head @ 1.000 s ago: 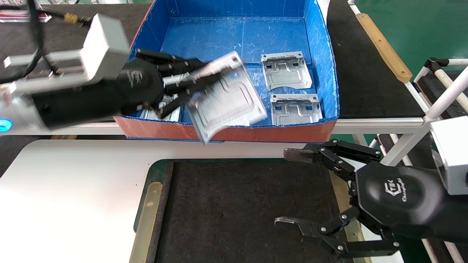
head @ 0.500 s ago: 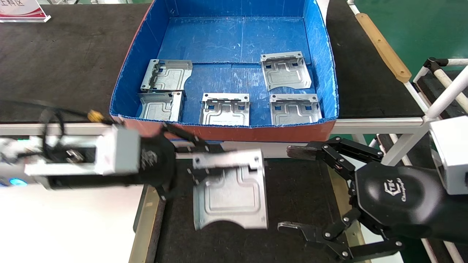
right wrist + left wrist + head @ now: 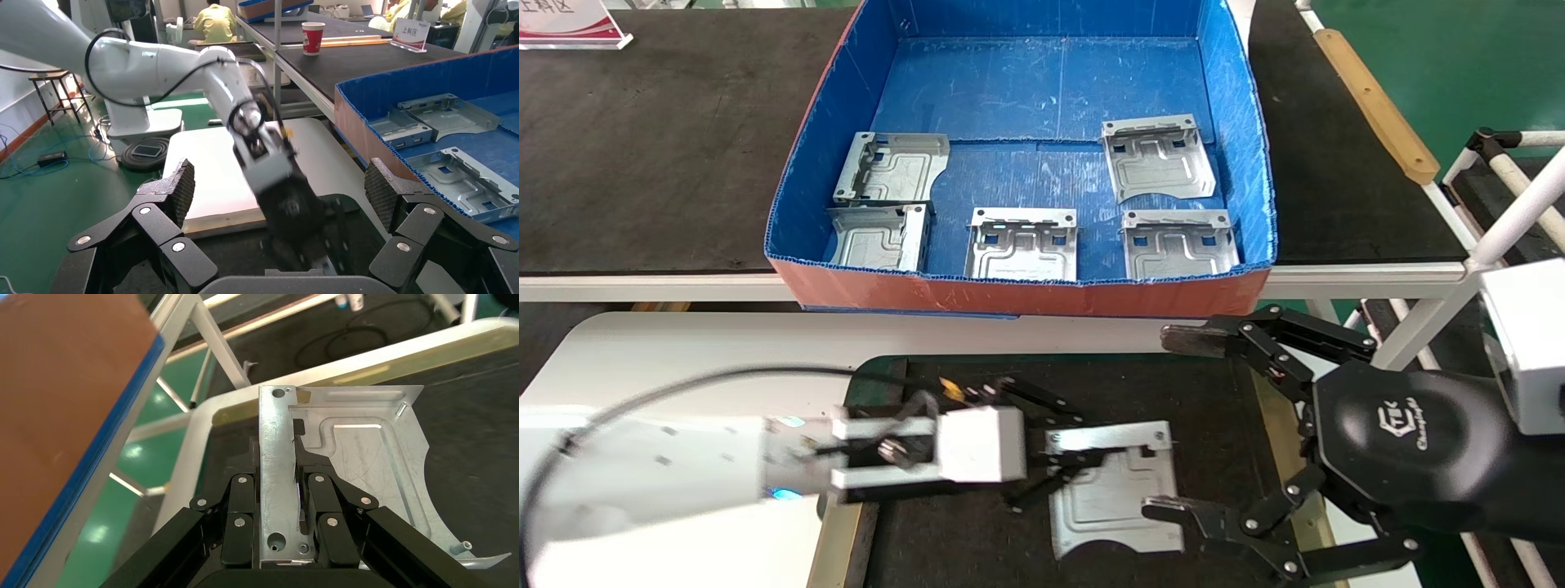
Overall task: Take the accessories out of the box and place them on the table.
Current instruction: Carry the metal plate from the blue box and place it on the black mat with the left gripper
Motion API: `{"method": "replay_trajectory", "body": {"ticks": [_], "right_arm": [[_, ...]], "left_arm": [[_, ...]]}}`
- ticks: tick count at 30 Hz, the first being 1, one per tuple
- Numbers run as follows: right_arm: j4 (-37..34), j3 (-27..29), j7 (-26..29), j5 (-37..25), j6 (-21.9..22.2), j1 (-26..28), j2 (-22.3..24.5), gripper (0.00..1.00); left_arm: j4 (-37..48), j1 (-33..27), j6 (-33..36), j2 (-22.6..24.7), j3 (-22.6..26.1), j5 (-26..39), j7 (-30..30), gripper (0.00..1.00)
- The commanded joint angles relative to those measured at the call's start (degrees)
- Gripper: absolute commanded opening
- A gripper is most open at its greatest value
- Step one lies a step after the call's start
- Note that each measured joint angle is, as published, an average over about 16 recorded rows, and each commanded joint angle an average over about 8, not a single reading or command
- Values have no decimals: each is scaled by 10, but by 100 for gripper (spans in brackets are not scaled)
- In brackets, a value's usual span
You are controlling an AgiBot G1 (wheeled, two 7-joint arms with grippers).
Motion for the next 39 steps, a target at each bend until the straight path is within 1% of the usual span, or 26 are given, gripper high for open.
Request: {"method": "replay_trajectory", "body": {"ticks": [1, 5, 9, 12, 15, 18, 23, 32, 39], "right_arm": [[0, 0, 0, 0, 0, 0, 0, 100], [0, 0, 0, 0, 0, 0, 0, 100], [0, 0, 0, 0, 0, 0, 0, 100], [0, 0, 0, 0, 0, 0, 0, 100], [0, 0, 0, 0, 0, 0, 0, 100], [0, 0, 0, 0, 0, 0, 0, 100], [0, 0, 0, 0, 0, 0, 0, 100], [0, 0, 0, 0, 0, 0, 0, 100], [0, 0, 0, 0, 0, 0, 0, 100]], "left_arm": [[-8, 18, -27, 17, 4, 11, 15, 0], [36, 31, -73, 63, 7, 27, 63, 0], [102, 26, -119, 114, 4, 36, 102, 0], [148, 20, -142, 146, 0, 31, 135, 0], [186, 13, -152, 167, 2, 11, 166, 0], [212, 8, -159, 175, 16, -18, 191, 0], [232, -2, -178, 179, 64, -75, 212, 0], [229, -19, -225, 181, 168, -170, 230, 0], [228, -30, -272, 181, 235, -227, 251, 0]]}}
